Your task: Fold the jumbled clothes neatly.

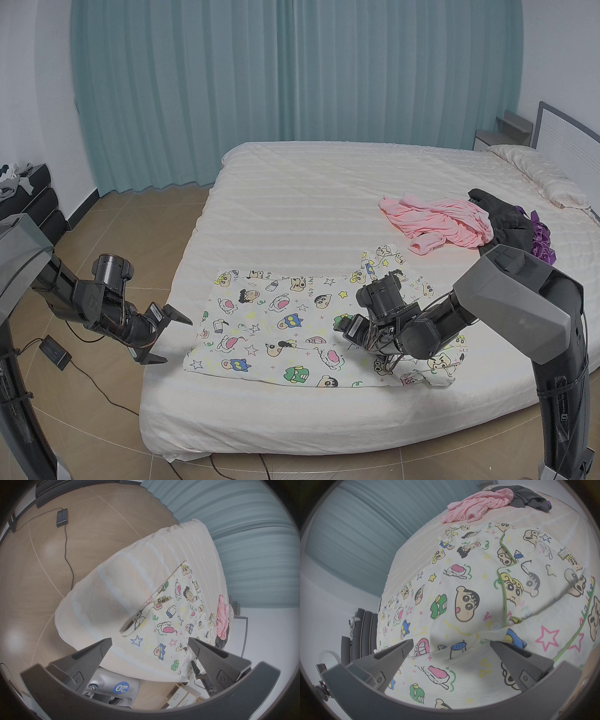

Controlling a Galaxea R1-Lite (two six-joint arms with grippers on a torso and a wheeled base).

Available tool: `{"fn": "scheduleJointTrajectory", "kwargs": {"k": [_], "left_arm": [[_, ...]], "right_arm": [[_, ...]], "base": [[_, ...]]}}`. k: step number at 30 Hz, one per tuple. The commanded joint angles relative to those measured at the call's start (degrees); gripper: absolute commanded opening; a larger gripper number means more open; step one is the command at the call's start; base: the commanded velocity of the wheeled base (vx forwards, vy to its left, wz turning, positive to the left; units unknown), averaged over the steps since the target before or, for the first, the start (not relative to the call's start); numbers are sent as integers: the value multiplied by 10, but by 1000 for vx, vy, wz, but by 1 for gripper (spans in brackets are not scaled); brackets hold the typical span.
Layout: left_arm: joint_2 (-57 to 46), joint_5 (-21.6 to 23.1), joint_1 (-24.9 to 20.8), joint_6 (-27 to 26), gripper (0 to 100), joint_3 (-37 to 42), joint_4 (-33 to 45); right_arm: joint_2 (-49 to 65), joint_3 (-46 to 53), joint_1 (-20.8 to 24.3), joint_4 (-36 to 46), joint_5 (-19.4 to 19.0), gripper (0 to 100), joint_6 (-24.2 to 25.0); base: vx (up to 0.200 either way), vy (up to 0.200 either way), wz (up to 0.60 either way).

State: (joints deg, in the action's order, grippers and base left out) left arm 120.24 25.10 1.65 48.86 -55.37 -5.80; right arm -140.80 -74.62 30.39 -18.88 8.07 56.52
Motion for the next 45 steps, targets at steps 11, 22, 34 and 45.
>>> {"fn": "scheduleJointTrajectory", "kwargs": {"k": [11,22,34,45], "left_arm": [[-12,7,0,4,100,11,1],[-11,4,-1,4,100,9,3],[-11,3,-3,2,100,11,4],[-12,0,-19,0,100,22,5]], "right_arm": [[89,57,11,-4,-48,100,7],[188,130,5,-5,-55,100,6],[262,248,-33,-65,-55,100,2],[282,288,-55,-90,-54,100,2]], "base": [[0,0,0],[55,0,0],[133,0,0],[0,-36,0]]}}
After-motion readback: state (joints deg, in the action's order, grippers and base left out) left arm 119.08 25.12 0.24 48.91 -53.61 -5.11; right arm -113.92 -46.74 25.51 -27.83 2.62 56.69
